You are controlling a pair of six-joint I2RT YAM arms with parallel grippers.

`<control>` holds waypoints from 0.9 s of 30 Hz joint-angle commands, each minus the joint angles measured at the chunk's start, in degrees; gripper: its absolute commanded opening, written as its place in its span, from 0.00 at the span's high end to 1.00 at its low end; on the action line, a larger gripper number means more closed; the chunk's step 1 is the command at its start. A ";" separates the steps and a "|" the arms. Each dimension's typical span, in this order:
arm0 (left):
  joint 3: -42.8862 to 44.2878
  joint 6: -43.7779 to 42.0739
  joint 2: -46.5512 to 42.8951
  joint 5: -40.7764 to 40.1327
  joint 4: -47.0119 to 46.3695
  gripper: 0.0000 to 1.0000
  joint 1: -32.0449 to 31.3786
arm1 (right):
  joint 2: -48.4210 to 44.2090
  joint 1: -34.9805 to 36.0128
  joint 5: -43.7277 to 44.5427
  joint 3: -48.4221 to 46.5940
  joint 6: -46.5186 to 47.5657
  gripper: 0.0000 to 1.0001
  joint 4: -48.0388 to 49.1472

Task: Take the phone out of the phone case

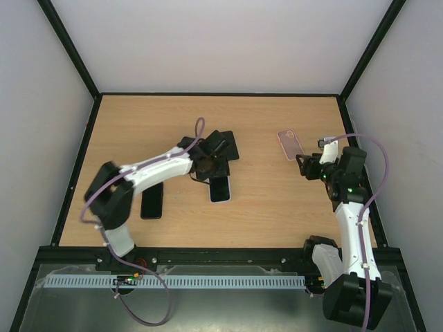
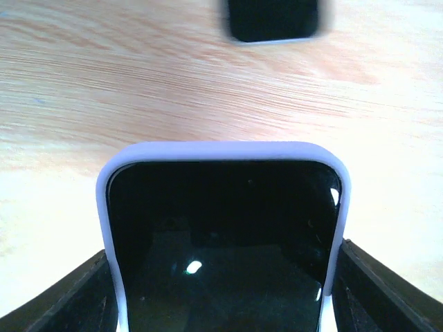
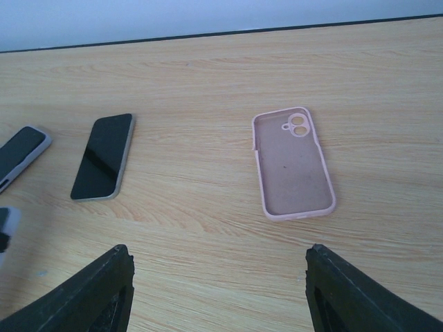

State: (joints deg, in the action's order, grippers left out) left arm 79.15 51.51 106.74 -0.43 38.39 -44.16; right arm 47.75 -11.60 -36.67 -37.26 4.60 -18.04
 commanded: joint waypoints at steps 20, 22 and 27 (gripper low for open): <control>-8.81 5.35 -26.12 -15.27 -26.64 0.52 -10.25 | 7.98 33.68 -9.83 -13.08 -5.82 0.48 -5.68; -8.28 5.20 -26.00 -15.47 -26.39 0.52 -10.57 | 10.25 35.58 -8.28 -13.99 -4.73 0.50 -6.59; -7.39 5.27 -25.75 -16.46 -25.99 0.52 -11.45 | 13.99 38.25 -8.03 -15.01 -3.41 0.70 -6.91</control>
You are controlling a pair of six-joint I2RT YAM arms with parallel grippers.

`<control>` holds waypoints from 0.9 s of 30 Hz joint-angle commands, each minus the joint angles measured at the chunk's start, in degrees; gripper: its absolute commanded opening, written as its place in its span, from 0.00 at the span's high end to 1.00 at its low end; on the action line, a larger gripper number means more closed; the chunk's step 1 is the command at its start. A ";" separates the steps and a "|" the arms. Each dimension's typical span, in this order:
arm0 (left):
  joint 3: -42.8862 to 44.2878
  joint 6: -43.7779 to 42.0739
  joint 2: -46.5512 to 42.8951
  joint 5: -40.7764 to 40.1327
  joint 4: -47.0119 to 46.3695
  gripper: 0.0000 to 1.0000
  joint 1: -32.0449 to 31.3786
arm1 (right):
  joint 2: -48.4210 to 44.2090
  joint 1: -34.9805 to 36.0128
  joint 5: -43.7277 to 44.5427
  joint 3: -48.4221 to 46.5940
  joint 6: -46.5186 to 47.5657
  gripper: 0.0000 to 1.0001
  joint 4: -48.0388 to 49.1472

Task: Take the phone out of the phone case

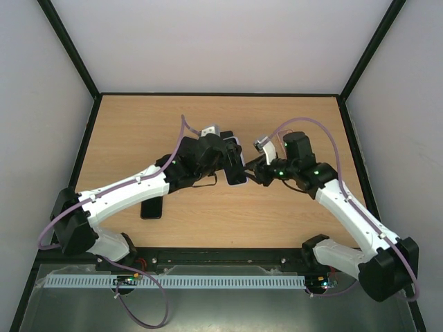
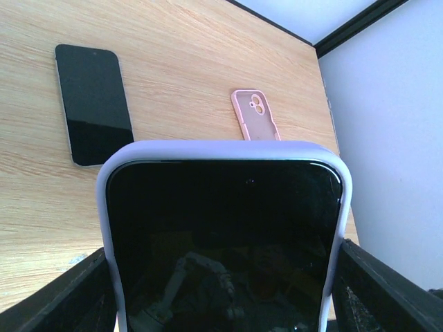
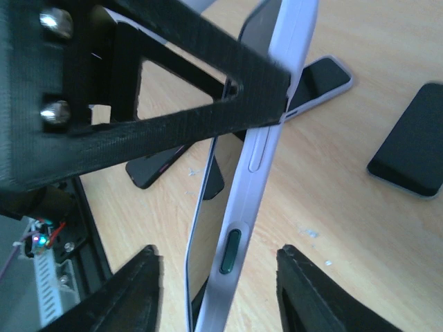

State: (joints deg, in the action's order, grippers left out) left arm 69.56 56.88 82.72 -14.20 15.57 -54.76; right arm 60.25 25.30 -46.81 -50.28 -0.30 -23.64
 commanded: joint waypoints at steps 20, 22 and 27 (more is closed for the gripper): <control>-1.14 -12.00 -9.33 -7.86 -3.32 0.01 3.51 | -0.65 1.44 1.93 -2.31 -2.54 0.98 0.52; -4.72 -14.81 -12.66 -6.36 -5.28 0.01 5.39 | -1.79 1.44 1.99 -2.53 -2.58 0.98 0.04; -21.07 -22.24 -25.57 8.68 -21.85 0.01 9.58 | -4.63 1.27 -0.44 -3.79 -1.41 0.98 -2.04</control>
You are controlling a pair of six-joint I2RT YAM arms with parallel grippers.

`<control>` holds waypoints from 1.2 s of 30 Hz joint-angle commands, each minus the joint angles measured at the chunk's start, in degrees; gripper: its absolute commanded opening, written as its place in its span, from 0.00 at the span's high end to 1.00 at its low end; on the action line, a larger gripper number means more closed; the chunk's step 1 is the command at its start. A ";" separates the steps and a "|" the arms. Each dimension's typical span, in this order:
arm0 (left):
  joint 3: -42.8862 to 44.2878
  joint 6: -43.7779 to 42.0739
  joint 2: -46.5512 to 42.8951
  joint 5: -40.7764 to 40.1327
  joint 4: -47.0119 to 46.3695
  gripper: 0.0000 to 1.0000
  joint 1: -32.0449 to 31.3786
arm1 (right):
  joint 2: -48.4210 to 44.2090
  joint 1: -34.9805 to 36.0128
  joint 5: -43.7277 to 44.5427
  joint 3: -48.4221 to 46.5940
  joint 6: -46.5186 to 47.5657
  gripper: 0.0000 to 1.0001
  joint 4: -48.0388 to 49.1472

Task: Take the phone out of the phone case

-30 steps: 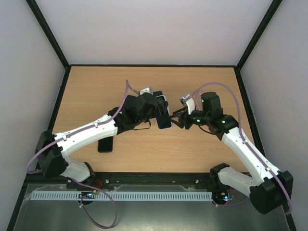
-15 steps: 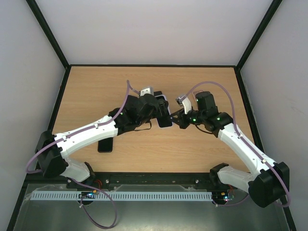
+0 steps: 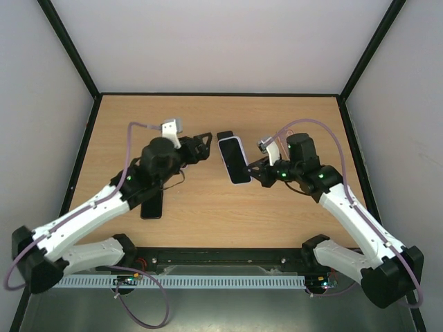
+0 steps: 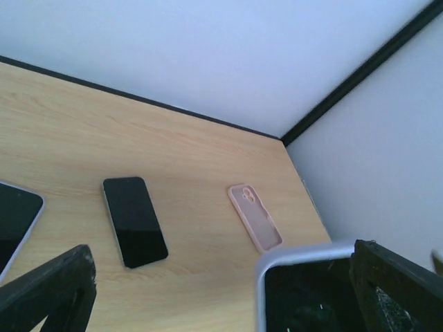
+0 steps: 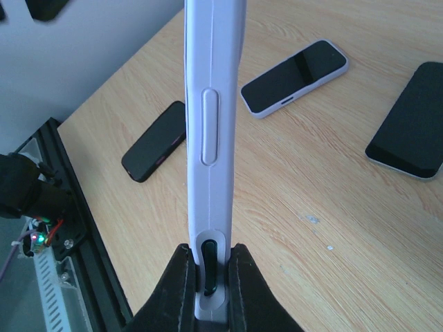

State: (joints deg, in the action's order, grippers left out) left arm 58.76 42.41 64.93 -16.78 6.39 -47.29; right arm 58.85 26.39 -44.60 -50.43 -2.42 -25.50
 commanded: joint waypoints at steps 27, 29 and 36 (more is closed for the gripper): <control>-26.61 -3.72 -5.42 48.14 -56.44 0.53 4.40 | -4.82 -0.38 -26.48 -3.72 -0.45 0.98 -0.29; -26.08 -3.63 -4.82 49.37 -56.68 0.59 4.28 | -4.75 -0.38 -26.50 -3.36 -1.23 0.98 0.91; -25.11 -2.68 -3.26 51.23 -57.30 0.80 3.96 | -4.44 -0.33 -26.13 -2.39 -3.16 0.98 3.89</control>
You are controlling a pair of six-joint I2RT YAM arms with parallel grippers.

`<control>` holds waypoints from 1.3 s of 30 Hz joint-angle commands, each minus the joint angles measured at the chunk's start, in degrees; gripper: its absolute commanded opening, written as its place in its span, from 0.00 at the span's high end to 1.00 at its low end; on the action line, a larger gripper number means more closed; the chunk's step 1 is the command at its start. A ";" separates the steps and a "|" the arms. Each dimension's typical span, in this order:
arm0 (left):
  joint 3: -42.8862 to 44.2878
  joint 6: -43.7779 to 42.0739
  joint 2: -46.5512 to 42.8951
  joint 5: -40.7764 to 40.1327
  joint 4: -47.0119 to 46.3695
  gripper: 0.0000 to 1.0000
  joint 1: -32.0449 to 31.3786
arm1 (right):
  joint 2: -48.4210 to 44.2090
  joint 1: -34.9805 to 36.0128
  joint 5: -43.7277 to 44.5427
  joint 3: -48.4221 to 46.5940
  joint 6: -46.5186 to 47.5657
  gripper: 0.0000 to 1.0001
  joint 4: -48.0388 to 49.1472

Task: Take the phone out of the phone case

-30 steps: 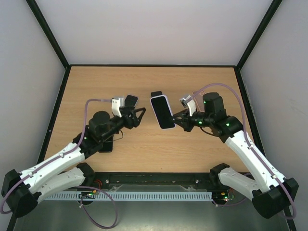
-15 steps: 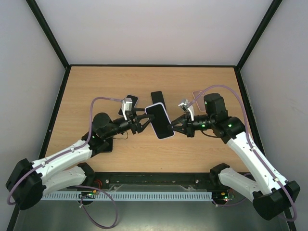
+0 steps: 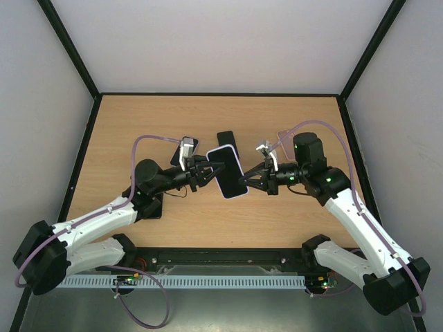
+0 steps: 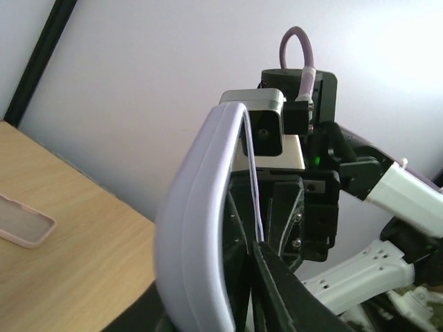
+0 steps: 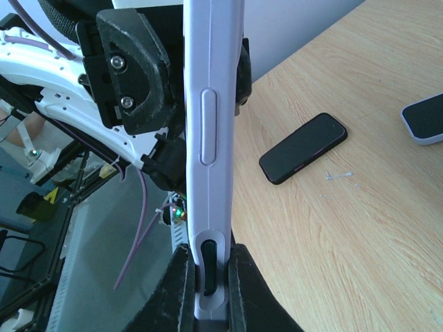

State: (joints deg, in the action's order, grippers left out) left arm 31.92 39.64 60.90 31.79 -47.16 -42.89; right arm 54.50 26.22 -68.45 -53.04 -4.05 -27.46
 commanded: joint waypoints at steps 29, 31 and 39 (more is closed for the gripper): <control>14.37 1.36 -2.43 15.23 21.19 0.97 3.34 | -0.80 0.33 9.47 -4.01 36.49 0.35 -21.98; 14.55 1.56 -2.14 15.19 21.42 0.97 3.47 | 0.07 0.57 9.97 -4.29 38.21 0.37 -22.96; 14.46 3.20 0.78 18.64 17.43 0.97 4.09 | 0.44 0.77 9.39 -4.81 45.69 0.40 -28.15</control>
State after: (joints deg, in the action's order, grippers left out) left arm 44.40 40.93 60.80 47.55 -23.77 -39.29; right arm 55.05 26.65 -59.35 -55.77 35.86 -50.57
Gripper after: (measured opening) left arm 0.077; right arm 0.607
